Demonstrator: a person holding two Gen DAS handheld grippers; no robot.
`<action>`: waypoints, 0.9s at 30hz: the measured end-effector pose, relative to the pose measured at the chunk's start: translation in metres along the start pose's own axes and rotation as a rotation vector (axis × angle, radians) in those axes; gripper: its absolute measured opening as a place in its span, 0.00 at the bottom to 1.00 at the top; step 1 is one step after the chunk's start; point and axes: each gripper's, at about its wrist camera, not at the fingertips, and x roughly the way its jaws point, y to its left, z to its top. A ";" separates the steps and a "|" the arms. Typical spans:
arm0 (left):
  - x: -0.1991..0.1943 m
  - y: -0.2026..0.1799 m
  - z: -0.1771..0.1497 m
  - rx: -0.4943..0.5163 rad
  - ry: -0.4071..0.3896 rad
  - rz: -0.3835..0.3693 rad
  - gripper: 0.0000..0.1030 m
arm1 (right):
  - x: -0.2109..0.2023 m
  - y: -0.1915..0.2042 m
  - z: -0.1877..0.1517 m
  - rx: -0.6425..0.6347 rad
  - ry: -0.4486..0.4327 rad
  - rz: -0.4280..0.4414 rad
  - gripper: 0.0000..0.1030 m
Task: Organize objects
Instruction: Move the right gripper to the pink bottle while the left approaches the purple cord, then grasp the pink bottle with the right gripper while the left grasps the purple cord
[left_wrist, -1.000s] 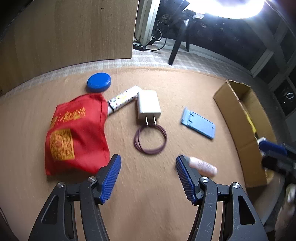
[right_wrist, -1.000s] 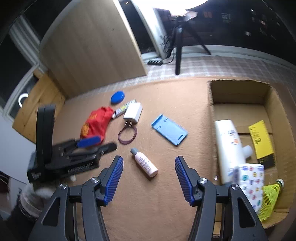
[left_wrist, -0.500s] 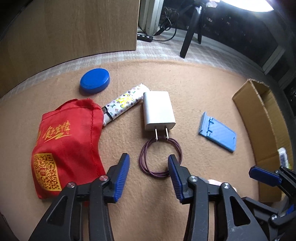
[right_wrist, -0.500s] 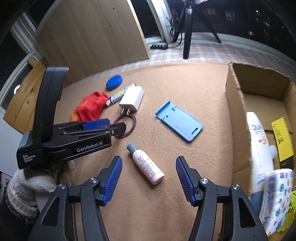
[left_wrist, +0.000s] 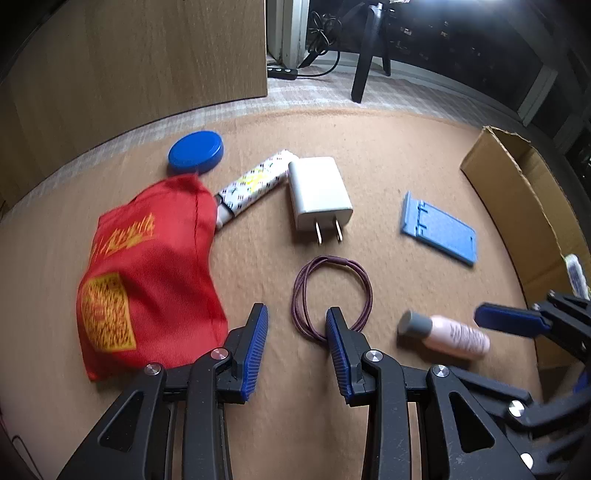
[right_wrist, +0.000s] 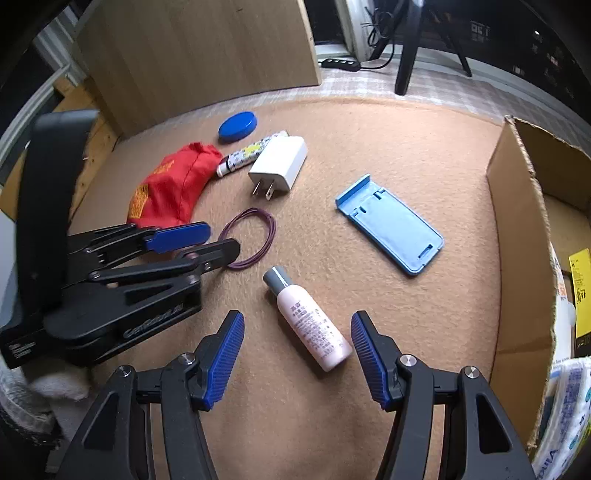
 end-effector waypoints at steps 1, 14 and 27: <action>-0.002 0.001 -0.004 0.004 0.002 -0.002 0.35 | 0.001 0.002 0.000 -0.010 0.002 -0.006 0.55; -0.024 0.009 -0.053 0.046 0.006 -0.009 0.33 | 0.017 0.015 0.003 -0.129 0.011 -0.141 0.55; -0.026 0.018 -0.059 -0.015 0.006 -0.053 0.03 | 0.017 0.028 -0.007 -0.189 0.007 -0.188 0.18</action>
